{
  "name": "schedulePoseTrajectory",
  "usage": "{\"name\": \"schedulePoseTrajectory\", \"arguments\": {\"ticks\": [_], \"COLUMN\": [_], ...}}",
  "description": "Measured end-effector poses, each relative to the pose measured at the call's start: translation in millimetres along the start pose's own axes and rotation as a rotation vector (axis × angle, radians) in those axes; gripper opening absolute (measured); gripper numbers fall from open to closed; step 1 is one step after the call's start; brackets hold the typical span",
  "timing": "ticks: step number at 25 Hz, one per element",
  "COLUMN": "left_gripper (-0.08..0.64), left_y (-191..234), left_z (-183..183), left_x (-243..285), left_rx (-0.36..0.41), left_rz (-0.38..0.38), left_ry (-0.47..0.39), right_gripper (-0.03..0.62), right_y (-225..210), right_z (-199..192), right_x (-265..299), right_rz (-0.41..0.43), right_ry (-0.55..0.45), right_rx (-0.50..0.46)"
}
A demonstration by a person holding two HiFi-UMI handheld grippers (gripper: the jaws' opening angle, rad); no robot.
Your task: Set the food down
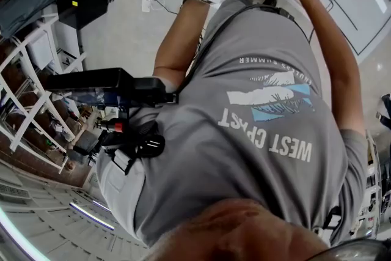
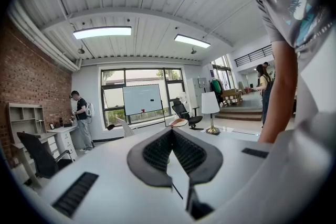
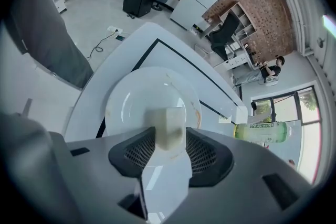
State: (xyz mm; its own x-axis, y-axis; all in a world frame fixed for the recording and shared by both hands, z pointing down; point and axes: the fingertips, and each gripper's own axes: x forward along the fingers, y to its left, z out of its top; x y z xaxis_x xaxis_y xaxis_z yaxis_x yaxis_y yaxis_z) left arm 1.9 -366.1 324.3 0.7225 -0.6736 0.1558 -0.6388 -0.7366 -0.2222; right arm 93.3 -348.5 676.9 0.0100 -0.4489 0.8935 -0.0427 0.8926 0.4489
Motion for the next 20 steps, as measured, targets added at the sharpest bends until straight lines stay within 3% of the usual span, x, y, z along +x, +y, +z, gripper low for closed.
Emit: {"name": "schedulePoseTrajectory", "arguments": {"ticks": [15, 20], "left_gripper": [0.006, 0.006], "left_y": [6, 3], "left_z": [1, 2], "left_x": [4, 3], "left_rx": [0.011, 0.011], "left_rz": [0.008, 0.006], "left_ry": [-0.009, -0.011], "right_gripper": [0.192, 0.192], "right_y": [3, -7], "right_z": [25, 27], "right_x": [-12, -29], "right_rz": [0.171, 0.187], "right_ry": [-0.088, -0.094], "right_rx": [0.062, 0.111]}}
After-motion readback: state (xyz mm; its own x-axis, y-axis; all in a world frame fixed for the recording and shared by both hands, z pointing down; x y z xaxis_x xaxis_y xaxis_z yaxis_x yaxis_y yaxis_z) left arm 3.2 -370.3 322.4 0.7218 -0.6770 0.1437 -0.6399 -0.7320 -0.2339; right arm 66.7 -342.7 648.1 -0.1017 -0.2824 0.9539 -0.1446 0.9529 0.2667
